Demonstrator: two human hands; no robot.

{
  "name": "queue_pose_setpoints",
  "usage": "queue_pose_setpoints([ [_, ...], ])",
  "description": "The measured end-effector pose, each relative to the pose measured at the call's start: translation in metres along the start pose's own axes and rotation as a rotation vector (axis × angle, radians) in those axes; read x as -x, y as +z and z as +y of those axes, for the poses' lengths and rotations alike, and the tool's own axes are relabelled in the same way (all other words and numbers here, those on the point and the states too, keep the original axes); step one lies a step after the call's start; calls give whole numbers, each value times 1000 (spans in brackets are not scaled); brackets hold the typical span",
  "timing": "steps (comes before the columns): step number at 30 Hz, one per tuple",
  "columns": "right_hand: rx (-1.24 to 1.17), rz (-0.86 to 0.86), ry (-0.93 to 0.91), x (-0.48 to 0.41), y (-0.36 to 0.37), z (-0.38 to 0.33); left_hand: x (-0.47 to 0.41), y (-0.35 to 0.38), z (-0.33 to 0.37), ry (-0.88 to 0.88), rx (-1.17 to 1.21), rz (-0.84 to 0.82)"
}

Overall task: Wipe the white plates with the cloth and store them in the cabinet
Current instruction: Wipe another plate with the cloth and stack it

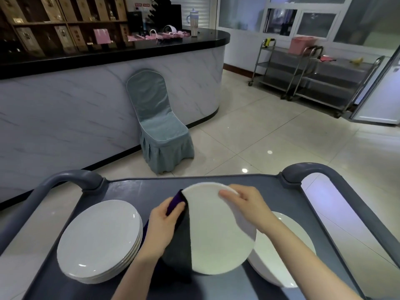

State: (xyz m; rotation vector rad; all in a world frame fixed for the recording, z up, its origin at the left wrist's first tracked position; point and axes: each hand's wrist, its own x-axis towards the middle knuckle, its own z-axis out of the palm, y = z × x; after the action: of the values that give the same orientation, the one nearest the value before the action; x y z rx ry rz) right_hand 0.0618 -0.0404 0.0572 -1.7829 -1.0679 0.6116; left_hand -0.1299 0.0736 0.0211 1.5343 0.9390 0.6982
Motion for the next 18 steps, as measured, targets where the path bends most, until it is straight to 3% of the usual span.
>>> queue_pose_setpoints([
  [3, -463, 390, 246, 8, 29, 7, 5, 14, -18, -290, 314, 246],
  [6, -797, 698, 435, 20, 79, 0, 9, 37, -21, -386, 428, 433],
  [9, -812, 707, 473, 32, 96, 5, 9, 36, -19, -397, 415, 471],
  [12, -548, 397, 332, 44, 79, 24, 1, 13, -17, -403, 415, 429],
  [14, -219, 251, 133, 55, 59, 38, -7, -3, -11, -384, 381, 418],
  [18, 699, 1, -541, 58, 32, 57, -20, -22, -3, -390, 327, 298],
])
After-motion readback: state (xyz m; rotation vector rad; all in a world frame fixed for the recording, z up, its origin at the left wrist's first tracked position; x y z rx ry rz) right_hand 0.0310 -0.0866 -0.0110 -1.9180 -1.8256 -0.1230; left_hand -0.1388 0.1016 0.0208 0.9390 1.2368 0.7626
